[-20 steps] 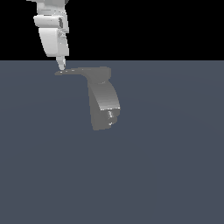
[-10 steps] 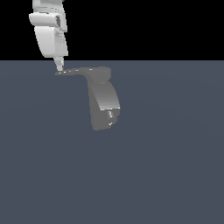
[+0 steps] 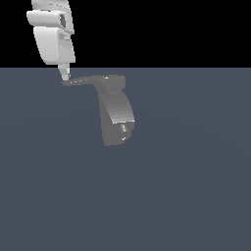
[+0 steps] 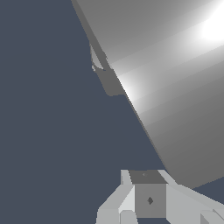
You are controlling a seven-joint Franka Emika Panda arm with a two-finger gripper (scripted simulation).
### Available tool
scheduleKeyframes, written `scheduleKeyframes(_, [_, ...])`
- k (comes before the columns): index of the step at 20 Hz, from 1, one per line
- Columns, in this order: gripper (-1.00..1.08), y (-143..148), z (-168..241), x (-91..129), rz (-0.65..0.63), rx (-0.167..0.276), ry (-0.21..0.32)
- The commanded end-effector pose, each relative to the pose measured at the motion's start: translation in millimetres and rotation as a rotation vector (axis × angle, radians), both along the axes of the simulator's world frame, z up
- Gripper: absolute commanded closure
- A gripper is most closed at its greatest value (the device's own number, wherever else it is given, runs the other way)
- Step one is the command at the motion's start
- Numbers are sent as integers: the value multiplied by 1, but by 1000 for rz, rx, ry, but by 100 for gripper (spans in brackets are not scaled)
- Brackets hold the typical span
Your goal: Turn on the faucet by rotating a designated handle.
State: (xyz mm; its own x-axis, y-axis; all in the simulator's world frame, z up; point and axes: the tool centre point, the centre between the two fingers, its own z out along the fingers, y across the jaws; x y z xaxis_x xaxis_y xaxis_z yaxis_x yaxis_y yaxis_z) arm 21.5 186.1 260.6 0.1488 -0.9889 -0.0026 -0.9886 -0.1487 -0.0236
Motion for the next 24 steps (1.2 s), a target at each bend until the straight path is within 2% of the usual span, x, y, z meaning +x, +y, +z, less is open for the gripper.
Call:
scheduleKeyframes(1, [108,-5,-8,-11,-4,-5,18])
scheduleKeyframes(10, [108,-10,-11,-37,-8,-6,22])
scheduleKeyframes(11, [108,-10,-11,-37,-8,-6,22])
scheduleKeyframes(12, [108,-7,0,-28,-6,-1,-4])
scheduleKeyframes(24, [108,-35,-4,-54,-7,-3,5])
